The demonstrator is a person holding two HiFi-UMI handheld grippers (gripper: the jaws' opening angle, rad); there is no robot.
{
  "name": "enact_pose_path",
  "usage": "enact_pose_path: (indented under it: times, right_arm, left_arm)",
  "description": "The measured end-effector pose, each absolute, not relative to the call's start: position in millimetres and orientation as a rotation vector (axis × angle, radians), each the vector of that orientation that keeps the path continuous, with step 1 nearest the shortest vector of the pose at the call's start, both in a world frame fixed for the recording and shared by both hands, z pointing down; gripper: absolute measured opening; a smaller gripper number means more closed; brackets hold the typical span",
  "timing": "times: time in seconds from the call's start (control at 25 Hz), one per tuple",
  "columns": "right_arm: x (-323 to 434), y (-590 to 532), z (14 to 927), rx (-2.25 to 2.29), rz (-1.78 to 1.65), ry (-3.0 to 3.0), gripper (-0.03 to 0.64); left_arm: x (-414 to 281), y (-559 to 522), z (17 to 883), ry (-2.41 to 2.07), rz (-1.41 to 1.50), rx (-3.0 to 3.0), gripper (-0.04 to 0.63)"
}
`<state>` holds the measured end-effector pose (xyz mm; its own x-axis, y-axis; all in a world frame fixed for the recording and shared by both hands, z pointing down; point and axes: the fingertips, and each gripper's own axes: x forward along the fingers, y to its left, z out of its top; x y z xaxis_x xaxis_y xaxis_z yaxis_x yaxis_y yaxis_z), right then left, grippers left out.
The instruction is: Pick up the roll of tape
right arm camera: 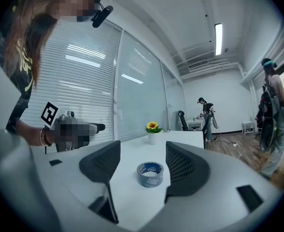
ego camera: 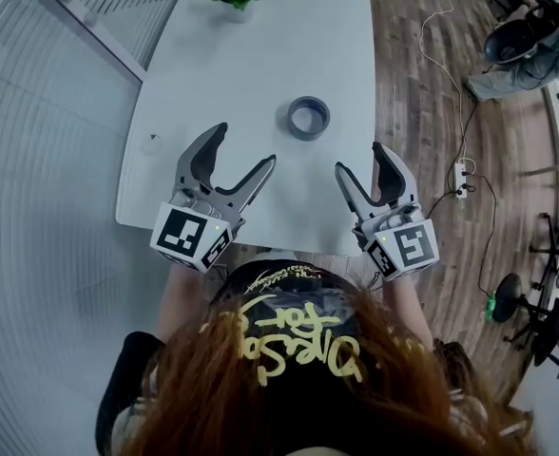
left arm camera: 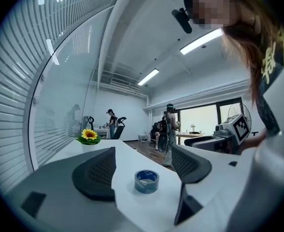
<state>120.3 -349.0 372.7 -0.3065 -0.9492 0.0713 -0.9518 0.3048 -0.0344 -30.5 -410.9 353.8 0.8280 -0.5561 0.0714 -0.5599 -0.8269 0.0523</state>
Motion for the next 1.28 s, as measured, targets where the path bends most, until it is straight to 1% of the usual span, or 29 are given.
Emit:
enact_pose_path:
  times: [0.32, 0.56, 0.64, 0.72, 0.8, 0.96, 1.08, 1.28]
  right_arm:
    - [129, -379, 385, 1.752, 0.079, -2.519, 0.278]
    - [136, -395, 425, 1.517, 0.100, -2.566, 0.278]
    - [135, -401, 439, 1.381, 0.110, -2.583, 0.294]
    - [134, -407, 452, 1.241, 0.123, -2.597, 0.294]
    - [135, -415, 463, 1.148, 0.134, -2.600, 0.295]
    - [137, -427, 493, 1.022, 0.128, -2.549, 0.302]
    - [137, -437, 512, 0.937, 0.145, -2.501, 0.311]
    - [127, -449, 524, 0.834, 0.151, -2.507, 0.311]
  left_arm:
    - [-9, -436, 372, -0.845, 0.165, 2.945, 0.353]
    - [10, -449, 412, -0.815, 0.255, 2.900, 0.354]
    - [20, -448, 422, -0.784, 0.296, 2.923, 0.356]
    - [29, -448, 432, -0.727, 0.337, 2.966, 0.359]
    - [39, -449, 447, -0.657, 0.412, 2.977, 0.373]
    - [51, -453, 480, -0.582, 0.547, 2.947, 0.383]
    - [58, -459, 493, -0.539, 0.596, 2.921, 0.385]
    - [72, -468, 517, -0.494, 0.718, 2.896, 0.385]
